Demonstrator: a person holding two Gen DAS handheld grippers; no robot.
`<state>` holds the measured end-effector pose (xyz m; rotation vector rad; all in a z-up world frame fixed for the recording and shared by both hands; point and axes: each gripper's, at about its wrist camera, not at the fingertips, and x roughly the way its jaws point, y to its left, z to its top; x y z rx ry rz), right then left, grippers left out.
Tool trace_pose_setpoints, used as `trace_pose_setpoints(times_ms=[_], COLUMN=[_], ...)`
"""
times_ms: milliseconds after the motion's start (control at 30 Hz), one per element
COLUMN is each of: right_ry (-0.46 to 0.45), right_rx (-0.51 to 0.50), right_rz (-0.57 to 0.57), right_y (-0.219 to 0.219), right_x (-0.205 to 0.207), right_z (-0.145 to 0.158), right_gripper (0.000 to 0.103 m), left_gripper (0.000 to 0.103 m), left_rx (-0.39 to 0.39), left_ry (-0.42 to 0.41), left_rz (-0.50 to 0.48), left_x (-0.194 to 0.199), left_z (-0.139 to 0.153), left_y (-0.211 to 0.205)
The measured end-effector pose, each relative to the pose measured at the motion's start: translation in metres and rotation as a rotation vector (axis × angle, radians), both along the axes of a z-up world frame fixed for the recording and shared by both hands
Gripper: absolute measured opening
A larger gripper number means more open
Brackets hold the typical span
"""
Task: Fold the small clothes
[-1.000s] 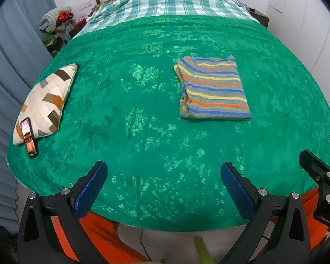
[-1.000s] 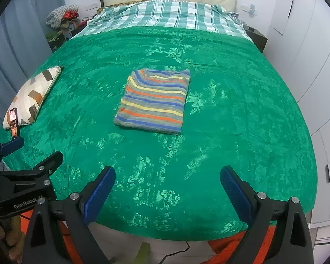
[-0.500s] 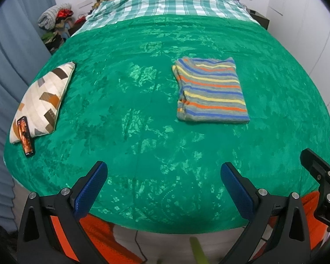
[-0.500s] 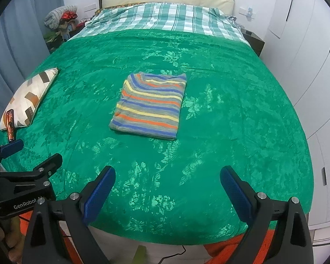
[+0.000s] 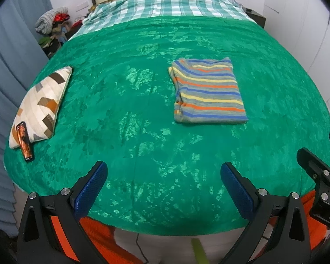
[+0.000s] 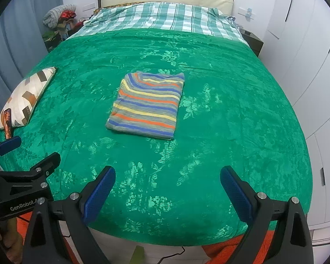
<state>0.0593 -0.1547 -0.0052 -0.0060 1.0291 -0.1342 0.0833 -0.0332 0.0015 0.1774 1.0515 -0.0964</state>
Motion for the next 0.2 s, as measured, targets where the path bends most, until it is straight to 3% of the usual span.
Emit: trace_pose_setpoints(times_ms=[200], right_ry=[-0.008], right_rx=[-0.002], right_rz=[-0.011], right_y=[-0.0028], right_x=[0.0004], right_z=[0.0001], right_gripper=[0.095], left_gripper=[0.103], left_rx=[0.001], left_ry=[-0.042], left_rz=[-0.03], left_x=[-0.0074], left_z=[0.006], left_y=[-0.0046])
